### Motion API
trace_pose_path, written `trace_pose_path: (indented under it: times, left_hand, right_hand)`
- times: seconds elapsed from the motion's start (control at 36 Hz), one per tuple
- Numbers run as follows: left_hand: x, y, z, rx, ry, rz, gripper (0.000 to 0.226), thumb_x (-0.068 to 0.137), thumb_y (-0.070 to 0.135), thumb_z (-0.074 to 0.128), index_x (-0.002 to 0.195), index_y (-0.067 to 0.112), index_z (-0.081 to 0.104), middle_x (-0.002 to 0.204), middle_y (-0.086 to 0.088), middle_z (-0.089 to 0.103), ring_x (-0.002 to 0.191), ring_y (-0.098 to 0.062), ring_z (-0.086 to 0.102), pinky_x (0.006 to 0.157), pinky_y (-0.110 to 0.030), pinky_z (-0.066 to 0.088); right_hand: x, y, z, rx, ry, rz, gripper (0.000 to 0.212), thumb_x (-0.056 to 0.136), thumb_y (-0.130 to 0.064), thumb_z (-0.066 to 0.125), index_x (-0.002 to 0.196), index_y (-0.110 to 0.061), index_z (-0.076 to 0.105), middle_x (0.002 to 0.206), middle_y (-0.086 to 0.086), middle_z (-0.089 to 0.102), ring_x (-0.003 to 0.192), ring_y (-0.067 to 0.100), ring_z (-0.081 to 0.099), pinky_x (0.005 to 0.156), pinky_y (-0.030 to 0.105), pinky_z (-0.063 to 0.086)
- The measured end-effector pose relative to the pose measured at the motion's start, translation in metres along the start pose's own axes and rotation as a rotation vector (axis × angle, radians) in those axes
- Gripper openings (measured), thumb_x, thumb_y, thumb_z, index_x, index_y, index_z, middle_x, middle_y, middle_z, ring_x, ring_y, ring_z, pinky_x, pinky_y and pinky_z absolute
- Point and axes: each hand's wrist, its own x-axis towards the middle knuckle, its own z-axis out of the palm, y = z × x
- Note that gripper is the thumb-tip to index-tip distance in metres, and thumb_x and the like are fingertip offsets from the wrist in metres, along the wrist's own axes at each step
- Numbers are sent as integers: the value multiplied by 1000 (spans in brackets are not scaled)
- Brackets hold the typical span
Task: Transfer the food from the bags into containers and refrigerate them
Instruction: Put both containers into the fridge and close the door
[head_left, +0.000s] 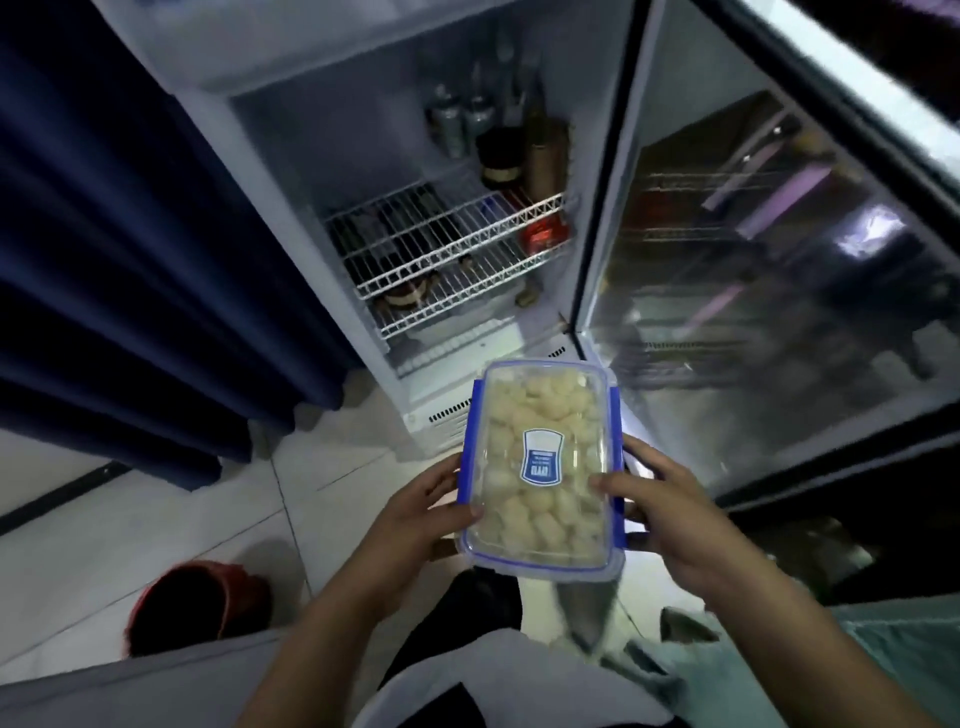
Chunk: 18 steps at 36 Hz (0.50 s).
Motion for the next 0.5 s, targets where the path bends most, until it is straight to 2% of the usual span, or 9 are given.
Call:
trace_pose_path:
  times: [0.06, 0.08, 0.25, 0.33, 0.39, 0.5]
  left_hand:
    - [14, 13, -19, -23, 27, 23, 54, 82, 18, 78, 130, 39, 64, 137, 7, 64, 118, -26, 67, 92, -54, 57]
    - [20, 21, -27, -34, 42, 38, 52, 82, 19, 78, 129, 38, 65, 136, 6, 64, 117, -27, 68, 93, -55, 56]
    - [67, 74, -69, -59, 52, 76, 46, 79, 19, 81, 121, 35, 70, 129, 6, 68, 111, -27, 70, 88, -52, 59]
    - [93, 95, -79, -57, 47, 73, 40, 79, 19, 80, 115, 34, 72, 125, 3, 70, 108, -27, 71, 81, -44, 62]
    - [110, 106, -80, -63, 75, 57, 35, 79, 17, 77, 109, 34, 74, 121, 2, 72, 104, -26, 73, 75, -39, 61]
    - [142, 119, -79, -89, 156, 28, 34, 87, 6, 68, 114, 27, 72, 115, -2, 74, 95, -25, 75, 76, -42, 61]
  right_hand:
    - [22, -22, 16, -25, -40, -1, 63, 64, -26, 81, 121, -48, 64, 107, 5, 76, 86, 28, 74, 69, 39, 58]
    - [32, -33, 24, -32, -50, -2, 64, 64, -27, 82, 122, -47, 64, 107, 6, 76, 85, 28, 73, 70, 40, 58]
    - [82, -89, 62, -33, -31, -40, 57, 61, -27, 83, 114, -42, 70, 100, 6, 77, 74, 22, 68, 61, 35, 55]
    - [103, -108, 71, -14, 24, -65, 45, 71, -23, 84, 111, -39, 72, 94, 7, 77, 69, 22, 66, 61, 36, 56]
    - [116, -117, 75, -5, 66, -79, 42, 76, -21, 81, 113, -38, 72, 96, 7, 77, 72, 24, 66, 63, 38, 58]
    - [142, -134, 80, -2, 91, -132, 53, 80, -11, 78, 123, -37, 65, 102, 6, 77, 85, 24, 72, 70, 39, 59]
